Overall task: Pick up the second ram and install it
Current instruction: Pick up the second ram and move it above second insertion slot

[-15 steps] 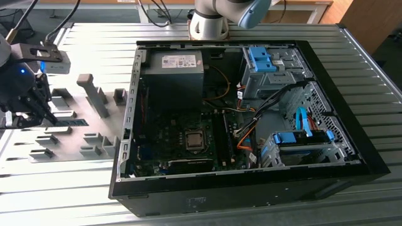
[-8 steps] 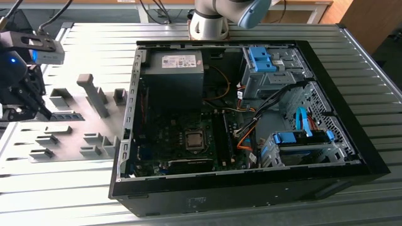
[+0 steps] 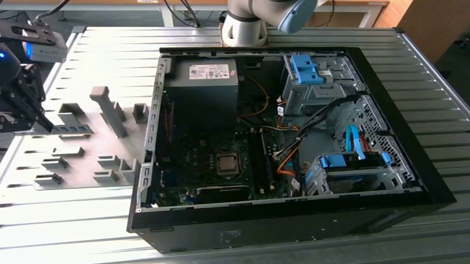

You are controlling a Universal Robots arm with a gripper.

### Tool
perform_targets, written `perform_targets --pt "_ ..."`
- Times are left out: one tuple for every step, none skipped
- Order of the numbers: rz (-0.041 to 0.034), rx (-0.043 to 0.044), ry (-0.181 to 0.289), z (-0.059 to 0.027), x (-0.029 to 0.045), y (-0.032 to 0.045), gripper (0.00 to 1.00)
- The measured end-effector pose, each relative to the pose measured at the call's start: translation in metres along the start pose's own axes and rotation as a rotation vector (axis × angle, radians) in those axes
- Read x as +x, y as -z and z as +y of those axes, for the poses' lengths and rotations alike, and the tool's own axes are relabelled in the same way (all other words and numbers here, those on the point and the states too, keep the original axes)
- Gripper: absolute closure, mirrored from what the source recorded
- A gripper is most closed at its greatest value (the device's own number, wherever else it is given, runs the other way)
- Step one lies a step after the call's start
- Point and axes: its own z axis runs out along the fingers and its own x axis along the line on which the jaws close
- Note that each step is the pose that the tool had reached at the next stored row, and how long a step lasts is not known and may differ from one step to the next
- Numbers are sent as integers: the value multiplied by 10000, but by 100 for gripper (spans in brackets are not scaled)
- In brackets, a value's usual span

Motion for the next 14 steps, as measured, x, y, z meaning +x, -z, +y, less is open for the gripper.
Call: perform_targets --pt "-1 0 0 0 -1 29 86" --pt "0 0 0 1 -2 58 86" --pt "0 0 0 2 -4 117 86" --pt "0 1 0 3 -7 183 86" --pt "0 0 0 4 -8 222 86" --pt "0 -1 0 5 -10 269 86" --pt "0 0 0 6 -11 306 86" --pt "0 -1 0 7 -13 342 86" --pt "0 0 0 8 -14 373 86" --pt "0 0 0 8 -15 403 86" --pt "0 0 0 9 -16 432 86" --pt "0 -1 0 9 -17 462 86" --pt "0 -1 0 10 -19 499 86" --pt "0 0 0 11 -20 539 86"
